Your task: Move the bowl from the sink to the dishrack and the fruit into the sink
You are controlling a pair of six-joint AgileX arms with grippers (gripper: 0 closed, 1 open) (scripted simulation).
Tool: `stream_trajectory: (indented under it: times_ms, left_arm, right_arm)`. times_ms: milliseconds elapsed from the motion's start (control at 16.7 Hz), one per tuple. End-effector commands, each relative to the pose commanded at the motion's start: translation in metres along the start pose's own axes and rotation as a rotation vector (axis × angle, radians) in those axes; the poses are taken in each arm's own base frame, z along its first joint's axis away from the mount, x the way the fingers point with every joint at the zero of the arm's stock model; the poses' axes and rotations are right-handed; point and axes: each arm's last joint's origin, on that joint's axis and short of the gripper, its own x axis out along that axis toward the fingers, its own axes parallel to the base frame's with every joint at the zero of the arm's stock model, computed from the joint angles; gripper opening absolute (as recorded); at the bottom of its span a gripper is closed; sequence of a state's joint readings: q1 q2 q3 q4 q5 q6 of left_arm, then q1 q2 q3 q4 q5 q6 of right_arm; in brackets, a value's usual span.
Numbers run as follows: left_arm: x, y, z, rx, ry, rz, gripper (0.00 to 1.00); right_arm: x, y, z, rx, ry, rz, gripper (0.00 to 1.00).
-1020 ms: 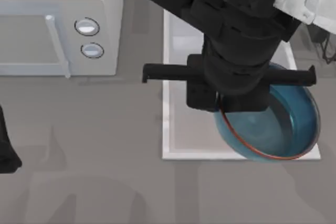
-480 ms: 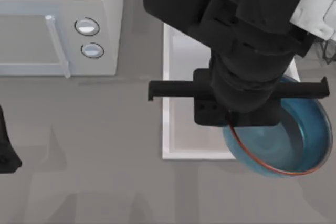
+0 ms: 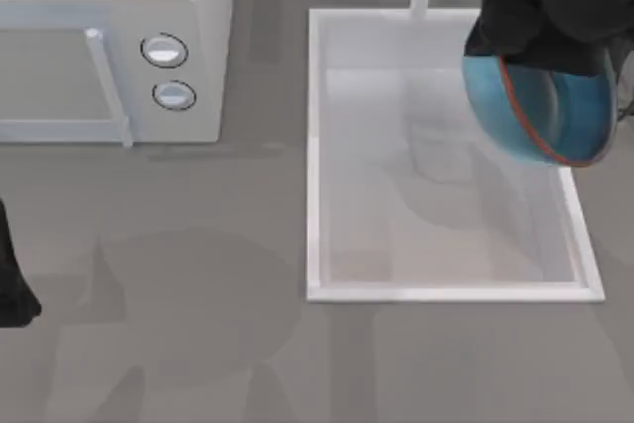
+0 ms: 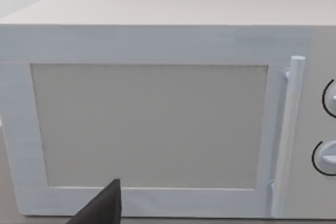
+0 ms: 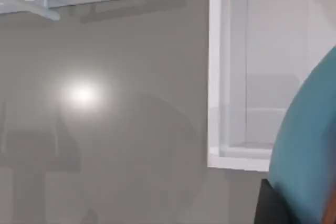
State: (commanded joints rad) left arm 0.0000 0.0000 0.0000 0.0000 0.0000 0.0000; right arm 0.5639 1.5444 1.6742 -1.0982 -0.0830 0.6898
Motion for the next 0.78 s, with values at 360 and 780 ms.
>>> stream_trajectory:
  times_ms: [360,780]
  left_arm:
    - [0.000,0.000,0.000,0.000,0.000,0.000,1.00]
    - [0.000,0.000,0.000,0.000,0.000,0.000,1.00]
  right_arm:
    - [-0.058,-0.130,0.082,-0.117,-0.651,0.090,0.00]
    - [-0.128,-0.230,0.085,-0.349,-1.087,-0.223,0.00]
